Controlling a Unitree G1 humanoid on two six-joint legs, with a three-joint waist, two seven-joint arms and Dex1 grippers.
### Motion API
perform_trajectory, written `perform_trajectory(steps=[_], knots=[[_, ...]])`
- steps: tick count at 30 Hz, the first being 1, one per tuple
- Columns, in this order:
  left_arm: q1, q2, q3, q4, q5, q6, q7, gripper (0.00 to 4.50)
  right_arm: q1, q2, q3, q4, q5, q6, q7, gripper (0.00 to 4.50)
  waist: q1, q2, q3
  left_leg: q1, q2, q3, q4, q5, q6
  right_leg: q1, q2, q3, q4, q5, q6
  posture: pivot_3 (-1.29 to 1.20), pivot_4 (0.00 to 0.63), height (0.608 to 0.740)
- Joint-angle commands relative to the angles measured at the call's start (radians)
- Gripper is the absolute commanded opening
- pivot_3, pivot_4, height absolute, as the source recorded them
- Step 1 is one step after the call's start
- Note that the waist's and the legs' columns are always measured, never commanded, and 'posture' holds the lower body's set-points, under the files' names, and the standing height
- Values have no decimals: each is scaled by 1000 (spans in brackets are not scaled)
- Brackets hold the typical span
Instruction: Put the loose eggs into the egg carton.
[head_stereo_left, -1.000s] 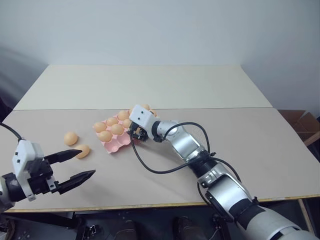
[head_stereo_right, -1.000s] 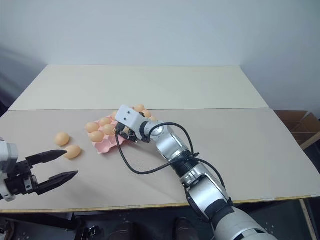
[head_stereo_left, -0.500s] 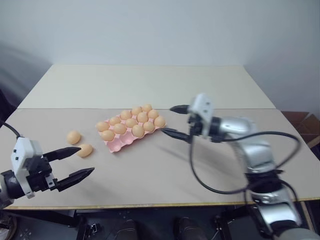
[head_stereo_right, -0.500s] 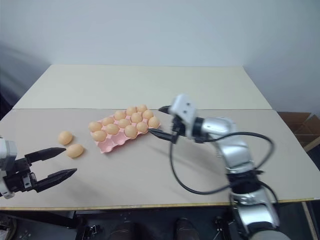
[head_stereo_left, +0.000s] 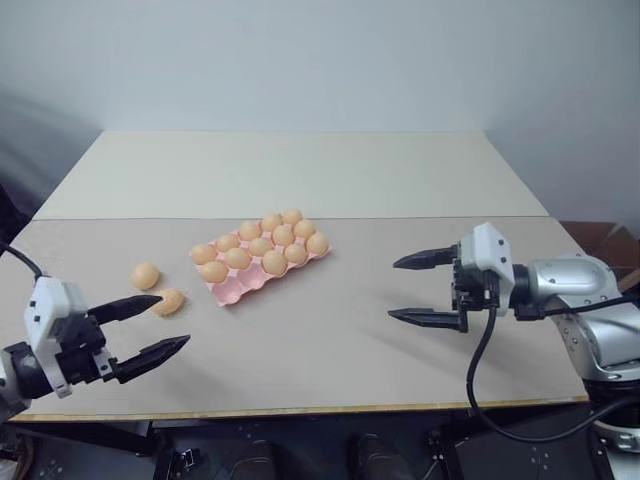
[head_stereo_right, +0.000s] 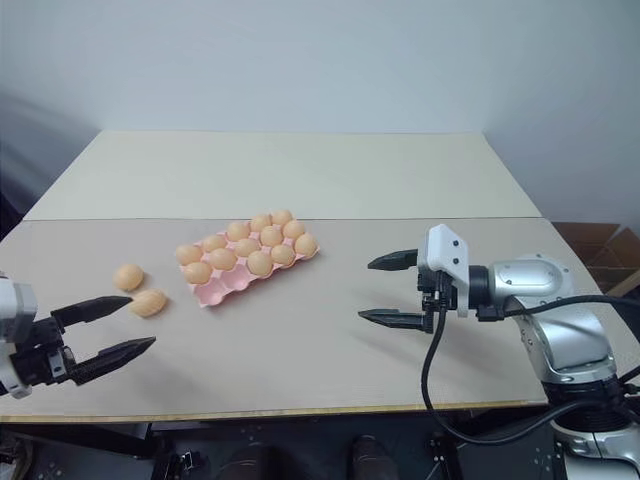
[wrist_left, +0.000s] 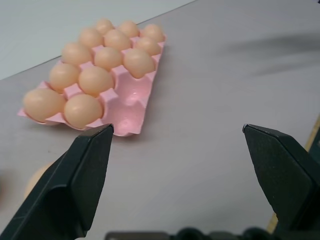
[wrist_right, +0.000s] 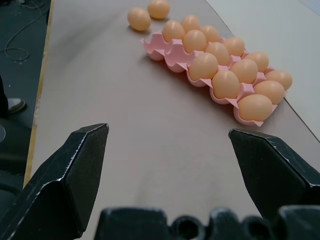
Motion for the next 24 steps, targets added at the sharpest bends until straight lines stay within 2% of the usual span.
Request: perform_trajectory(steps=[1, 5, 13, 17, 20, 24], knots=[[-41, 4, -7, 20, 33, -6, 69, 4500, -11, 1, -11, -37, 25, -23, -12, 4477, 3, 0, 0, 0, 0, 0, 0, 0, 0, 0, 0, 0, 0, 0, 0, 0, 150, 740], [-122, 38, -89, 72, 115, 72, 207, 4500, -12, 8, -9, -48, 28, -20, -25, 4477, 7, 0, 0, 1, 0, 0, 0, 0, 0, 0, 0, 0, 1, 0, 0, 0, 150, 740], [-200, 24, -130, 132, 147, 66, 251, 4500, -19, 12, -11, -74, 38, -7, -48, 4477, 10, 0, 0, 0, 0, 1, 0, 0, 0, 0, 0, 1, 1, 1, 1, 0, 150, 740], [-231, 41, -156, 173, 147, 122, 261, 4500, -24, 10, -11, -73, 42, -9, -53, 4477, 13, 0, 0, 0, 0, 1, 0, 0, 0, 0, 0, 1, 1, 1, 1, 0, 150, 740], [-269, 45, -214, 232, 165, 127, 247, 4500, -29, 11, -8, -71, 45, -10, -57, 4477, 18, 0, 0, 1, 0, 1, 0, 0, 0, 0, 0, 1, 2, 0, 0, 0, 150, 740], [-412, 6, -358, 394, 221, 116, 255, 4500, -35, 17, -3, -80, 54, -3, -65, 4477, 27, 0, 0, 0, 0, 1, 0, 0, 0, 0, 0, 0, 1, 1, 1, 0, 150, 740]])
